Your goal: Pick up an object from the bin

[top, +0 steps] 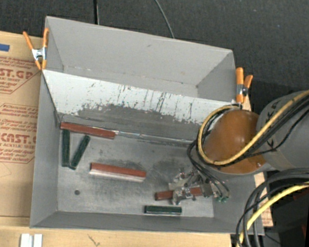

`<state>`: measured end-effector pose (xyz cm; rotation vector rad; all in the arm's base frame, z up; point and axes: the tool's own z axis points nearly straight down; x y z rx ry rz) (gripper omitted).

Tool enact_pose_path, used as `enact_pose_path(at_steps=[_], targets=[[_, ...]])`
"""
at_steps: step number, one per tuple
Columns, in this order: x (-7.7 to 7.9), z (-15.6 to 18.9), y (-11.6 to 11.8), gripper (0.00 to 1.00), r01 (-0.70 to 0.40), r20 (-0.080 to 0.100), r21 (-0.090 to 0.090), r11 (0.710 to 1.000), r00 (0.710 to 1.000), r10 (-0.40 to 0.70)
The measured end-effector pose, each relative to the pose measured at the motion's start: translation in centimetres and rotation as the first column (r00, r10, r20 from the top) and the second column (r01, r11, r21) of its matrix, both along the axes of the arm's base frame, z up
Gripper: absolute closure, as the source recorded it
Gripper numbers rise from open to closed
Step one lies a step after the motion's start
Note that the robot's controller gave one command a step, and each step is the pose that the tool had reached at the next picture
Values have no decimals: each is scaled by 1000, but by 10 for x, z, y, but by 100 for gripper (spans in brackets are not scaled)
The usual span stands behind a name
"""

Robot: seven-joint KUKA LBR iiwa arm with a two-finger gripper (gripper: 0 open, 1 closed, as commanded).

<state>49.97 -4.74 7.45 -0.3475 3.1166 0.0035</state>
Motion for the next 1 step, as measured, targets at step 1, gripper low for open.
enact_pose_path(at_steps=[1], targets=[[-3, 197, -22, 100, 24, -7, -2, 1000, 1000, -24]])
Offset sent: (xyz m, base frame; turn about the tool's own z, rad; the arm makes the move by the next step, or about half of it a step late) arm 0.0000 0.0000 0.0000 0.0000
